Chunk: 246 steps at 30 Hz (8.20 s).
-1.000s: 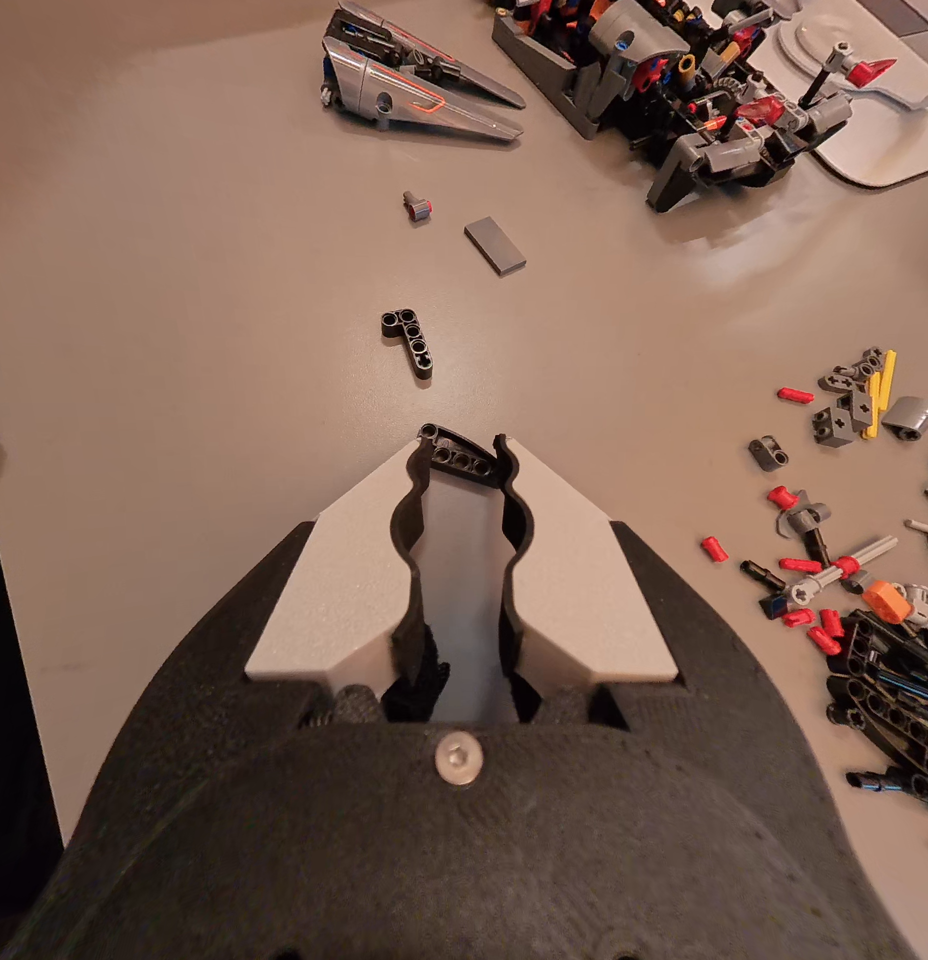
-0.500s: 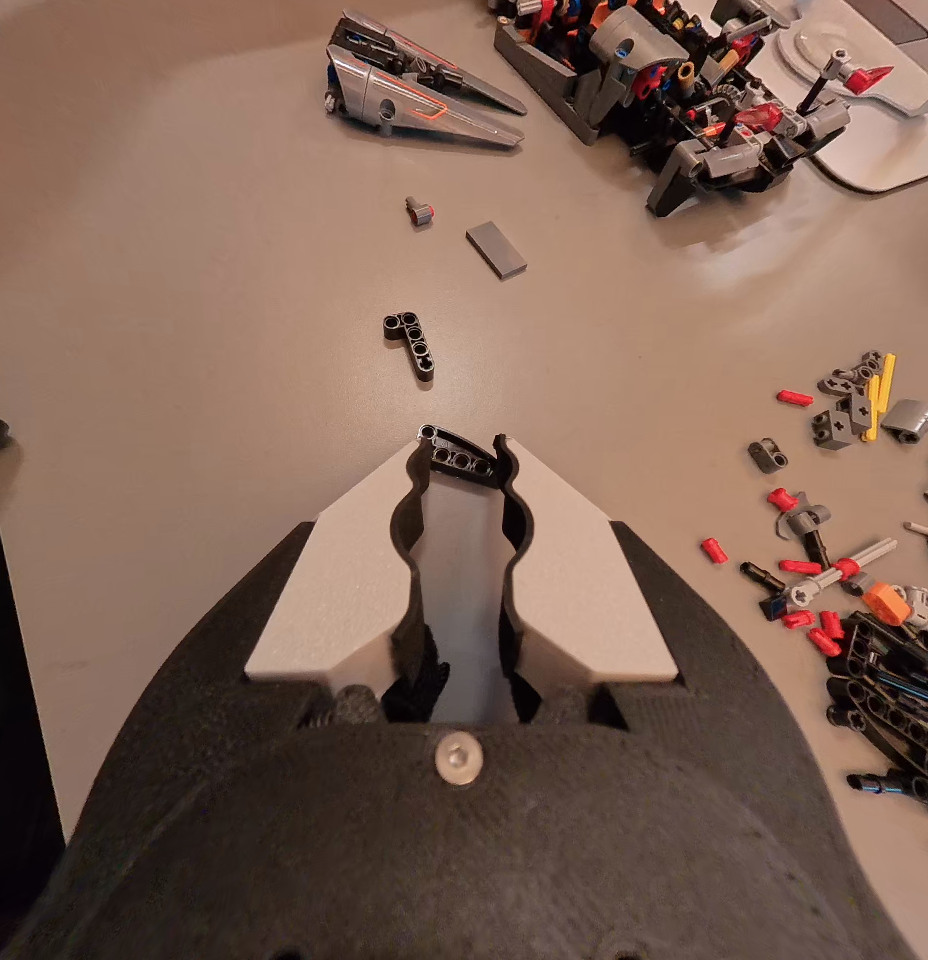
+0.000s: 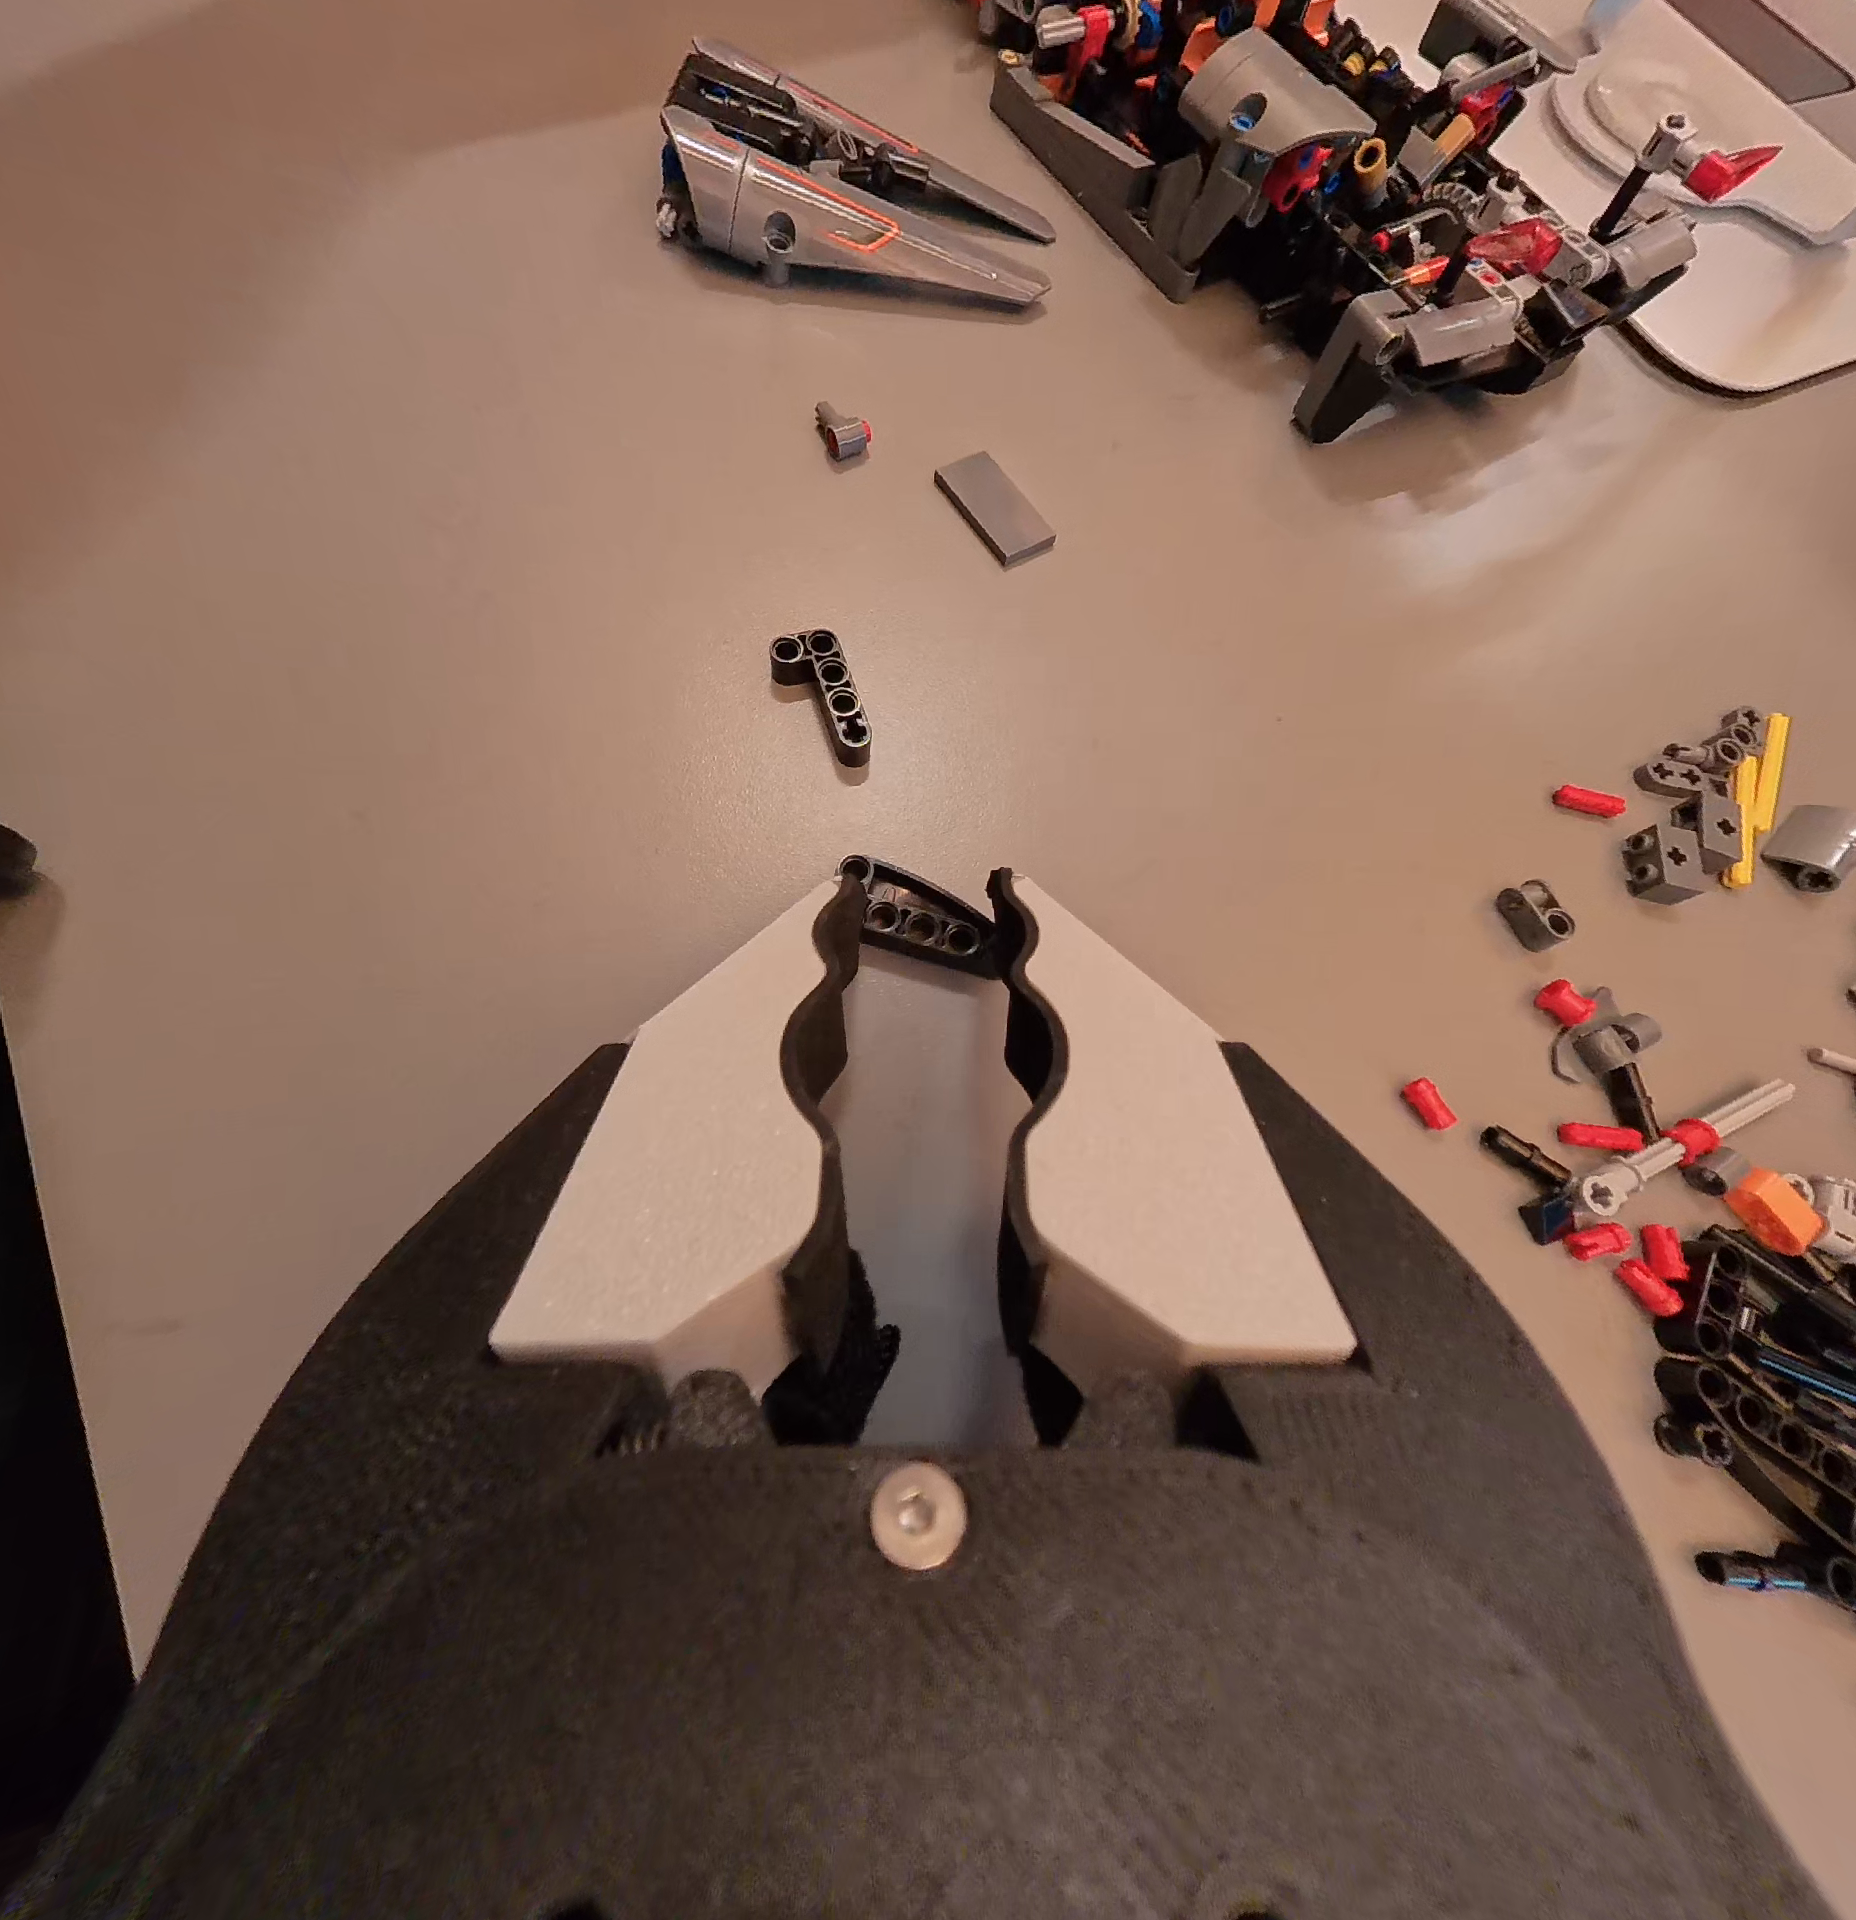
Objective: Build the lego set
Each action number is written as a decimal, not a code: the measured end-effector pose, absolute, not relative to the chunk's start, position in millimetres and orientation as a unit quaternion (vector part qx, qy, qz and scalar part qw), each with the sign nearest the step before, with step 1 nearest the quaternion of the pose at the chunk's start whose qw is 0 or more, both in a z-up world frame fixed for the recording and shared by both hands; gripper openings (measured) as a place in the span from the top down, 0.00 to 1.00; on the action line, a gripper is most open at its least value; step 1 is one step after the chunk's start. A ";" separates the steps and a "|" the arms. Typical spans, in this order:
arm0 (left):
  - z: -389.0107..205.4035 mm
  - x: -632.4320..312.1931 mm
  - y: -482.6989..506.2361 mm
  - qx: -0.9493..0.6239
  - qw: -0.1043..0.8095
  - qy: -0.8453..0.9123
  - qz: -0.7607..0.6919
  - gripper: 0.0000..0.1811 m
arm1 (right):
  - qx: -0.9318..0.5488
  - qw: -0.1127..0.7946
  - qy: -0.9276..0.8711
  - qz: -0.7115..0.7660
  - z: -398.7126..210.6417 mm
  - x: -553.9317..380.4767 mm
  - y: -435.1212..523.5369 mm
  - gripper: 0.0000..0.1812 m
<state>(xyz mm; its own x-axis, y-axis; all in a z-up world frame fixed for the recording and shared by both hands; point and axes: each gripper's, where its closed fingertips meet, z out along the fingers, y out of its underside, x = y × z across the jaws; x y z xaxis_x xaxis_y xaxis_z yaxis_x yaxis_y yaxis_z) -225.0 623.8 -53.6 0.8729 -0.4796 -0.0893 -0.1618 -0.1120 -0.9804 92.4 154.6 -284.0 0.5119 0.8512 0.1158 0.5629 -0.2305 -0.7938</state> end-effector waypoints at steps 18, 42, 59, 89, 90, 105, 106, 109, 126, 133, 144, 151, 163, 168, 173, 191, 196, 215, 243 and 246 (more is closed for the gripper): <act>-43.9 -264.0 623.4 -0.717 0.676 0.171 -0.003 0.60 | -0.762 0.418 -0.461 0.178 -282.1 92.8 155.6 0.87; -51.2 -253.0 621.5 -0.713 0.675 0.183 -0.055 0.63 | -0.760 0.422 -0.461 0.179 -281.0 92.5 155.2 0.88; -55.6 -251.0 619.9 -0.721 0.667 0.186 -0.029 0.68 | -0.757 0.427 -0.460 0.180 -279.0 92.8 155.7 0.88; -63.4 -233.2 623.7 -0.743 0.622 0.201 -0.147 0.79 | -0.754 0.434 -0.458 0.182 -276.7 93.5 156.1 0.89; -64.2 -231.1 623.6 -0.744 0.618 0.204 -0.152 0.78 | -0.754 0.434 -0.458 0.182 -276.7 93.5 156.3 0.89; -71.4 -183.2 585.3 -0.738 0.579 0.294 -0.182 0.60 | -0.753 0.437 -0.457 0.184 -275.4 93.7 156.2 0.89; -71.8 -181.1 583.1 -0.738 0.578 0.297 -0.184 0.60 | -0.753 0.437 -0.456 0.184 -275.2 93.8 156.4 0.89; -78.3 -174.1 573.0 -0.734 0.573 0.319 -0.177 0.59 | -0.752 0.439 -0.455 0.184 -274.5 94.1 157.0 0.89; -110.2 -131.8 529.1 -0.705 0.566 0.417 -0.094 0.58 | -0.749 0.446 -0.453 0.184 -272.2 94.1 157.7 0.90; -107.1 -129.7 533.4 -0.710 0.561 0.418 -0.083 0.63 | -0.747 0.451 -0.451 0.187 -270.2 94.5 158.4 0.91; -103.1 -120.9 532.7 -0.710 0.566 0.405 -0.105 0.69 | -0.745 0.456 -0.448 0.191 -268.0 94.7 158.2 0.91; -101.0 -115.8 529.9 -0.708 0.561 0.415 -0.108 0.71 | -0.744 0.459 -0.446 0.193 -266.7 95.1 158.3 0.91; -100.7 -112.6 526.2 -0.706 0.551 0.428 -0.119 0.72 | -0.742 0.462 -0.445 0.196 -265.4 95.7 158.0 0.91; -100.1 -112.1 525.4 -0.708 0.542 0.432 -0.134 0.72 | -0.741 0.463 -0.444 0.198 -264.8 95.8 157.9 0.91; -99.2 -111.8 522.5 -0.708 0.537 0.433 -0.149 0.73 | -0.741 0.465 -0.442 0.199 -263.9 96.3 158.6 0.91; -98.8 -107.7 515.4 -0.704 0.519 0.468 -0.128 0.81 | -0.739 0.467 -0.441 0.202 -262.5 96.4 158.1 0.91; -95.3 -105.0 512.3 -0.699 0.521 0.471 -0.132 0.83 | -0.739 0.468 -0.440 0.203 -262.2 96.5 158.2 0.91; -88.5 -106.5 502.0 -0.688 0.512 0.509 -0.077 0.90 | -0.737 0.470 -0.440 0.205 -261.4 96.2 158.0 0.91; -86.6 -109.2 493.3 -0.651 0.440 0.611 0.093 0.98 | -0.734 0.473 -0.439 0.212 -259.2 96.2 157.3 0.91; -85.9 -109.9 492.7 -0.648 0.428 0.622 0.106 0.97 | -0.734 0.473 -0.438 0.213 -259.0 96.3 157.4 0.91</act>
<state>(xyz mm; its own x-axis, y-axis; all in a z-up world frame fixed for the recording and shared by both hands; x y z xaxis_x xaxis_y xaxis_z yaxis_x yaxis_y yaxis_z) -109.9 492.7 -85.9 0.2049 -0.7147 -0.6687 -0.8958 0.1384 -0.4224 96.3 157.4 -259.0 0.5252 0.8448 0.1026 0.4418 -0.1677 -0.8813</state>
